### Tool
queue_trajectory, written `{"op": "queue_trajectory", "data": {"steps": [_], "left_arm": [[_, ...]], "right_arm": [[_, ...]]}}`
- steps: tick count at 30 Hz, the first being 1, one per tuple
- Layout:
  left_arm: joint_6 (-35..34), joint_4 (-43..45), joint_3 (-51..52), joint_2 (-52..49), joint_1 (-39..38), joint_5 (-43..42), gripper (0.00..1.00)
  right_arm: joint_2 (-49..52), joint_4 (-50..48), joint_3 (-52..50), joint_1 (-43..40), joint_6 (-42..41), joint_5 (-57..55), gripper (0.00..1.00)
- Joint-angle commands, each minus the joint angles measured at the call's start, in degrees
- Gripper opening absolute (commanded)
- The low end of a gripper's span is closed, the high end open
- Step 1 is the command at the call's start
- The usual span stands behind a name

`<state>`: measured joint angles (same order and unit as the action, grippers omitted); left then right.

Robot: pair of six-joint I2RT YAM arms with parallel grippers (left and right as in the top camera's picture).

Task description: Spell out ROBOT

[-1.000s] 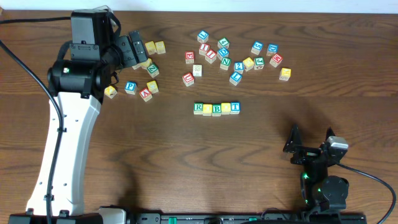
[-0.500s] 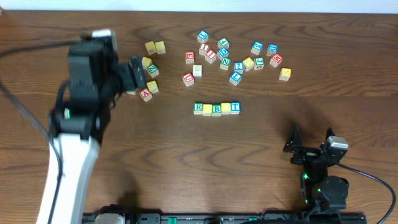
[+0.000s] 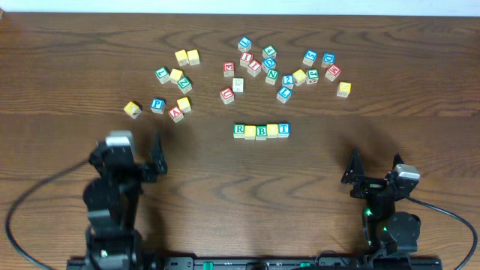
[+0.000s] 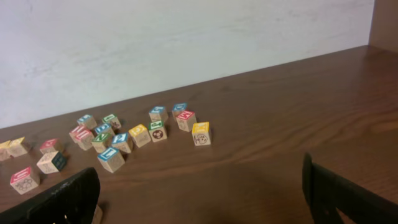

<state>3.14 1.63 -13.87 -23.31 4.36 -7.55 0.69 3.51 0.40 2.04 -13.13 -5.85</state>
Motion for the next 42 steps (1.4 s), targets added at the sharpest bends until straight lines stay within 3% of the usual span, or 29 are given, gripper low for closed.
{"op": "queue_trajectory", "data": {"steps": [1, 7, 17, 42], "left_arm": [[3.91, 0.68, 6.16, 7.50, 0.24, 0.76, 0.98], [3.89, 0.63, 12.35, 17.07, 0.24, 0.83, 0.98], [4.13, -5.44, 13.66, 23.26, 0.24, 3.10, 0.98], [4.13, -5.40, 13.64, 21.94, 0.24, 3.08, 0.98]], "right_arm": [[-0.31, 0.15, -0.09, -0.46, 0.55, 0.02, 0.99], [-0.31, 0.15, -0.09, -0.46, 0.52, 0.00, 0.99], [-0.31, 0.15, -0.09, -0.46, 0.55, 0.00, 0.99], [-0.31, 0.15, -0.09, -0.46, 0.52, 0.00, 0.99]]}}
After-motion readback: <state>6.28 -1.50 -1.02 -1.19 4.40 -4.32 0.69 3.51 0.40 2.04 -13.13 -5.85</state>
